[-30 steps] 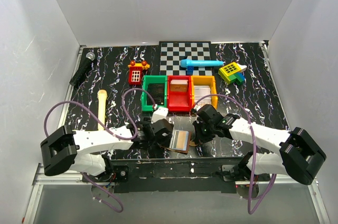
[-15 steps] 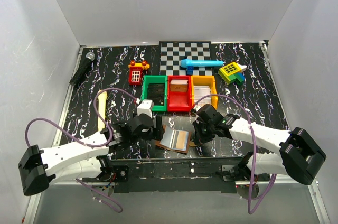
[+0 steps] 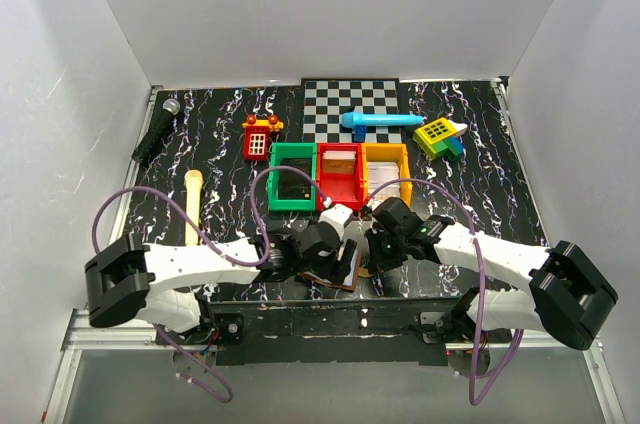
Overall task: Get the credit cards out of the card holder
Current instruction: Remove the credit card from the card holder.
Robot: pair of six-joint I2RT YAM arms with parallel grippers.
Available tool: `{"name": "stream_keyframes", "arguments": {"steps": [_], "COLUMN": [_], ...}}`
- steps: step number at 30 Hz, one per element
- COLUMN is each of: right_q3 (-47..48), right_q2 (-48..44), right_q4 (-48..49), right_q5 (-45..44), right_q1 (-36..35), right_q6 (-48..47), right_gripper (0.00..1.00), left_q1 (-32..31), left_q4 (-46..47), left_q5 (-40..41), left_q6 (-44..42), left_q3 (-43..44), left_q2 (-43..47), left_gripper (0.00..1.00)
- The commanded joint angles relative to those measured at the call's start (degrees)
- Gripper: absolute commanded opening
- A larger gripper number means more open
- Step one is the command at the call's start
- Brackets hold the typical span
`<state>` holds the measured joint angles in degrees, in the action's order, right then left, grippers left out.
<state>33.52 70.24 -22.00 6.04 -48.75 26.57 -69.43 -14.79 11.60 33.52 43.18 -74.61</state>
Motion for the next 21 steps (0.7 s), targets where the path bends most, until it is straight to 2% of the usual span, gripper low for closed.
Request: {"name": "stream_keyframes", "arguments": {"steps": [1,21], "right_q3": [0.8,0.7], "right_q2": [-0.7,-0.2], "right_q4": [0.8,1.0], "right_q5": [0.5,0.5], "right_q1": [0.1,0.1], "right_q6": [-0.5,-0.5], "right_gripper": [0.01,0.01], "left_q1": [-2.2,-4.1], "left_q4": [-3.5,-7.0], "left_q5": [4.5,8.1], "left_q6": [-2.4,0.1], "left_q3": [3.8,8.6], "left_q2": [-4.0,-13.7], "left_gripper": [0.67,0.73]}}
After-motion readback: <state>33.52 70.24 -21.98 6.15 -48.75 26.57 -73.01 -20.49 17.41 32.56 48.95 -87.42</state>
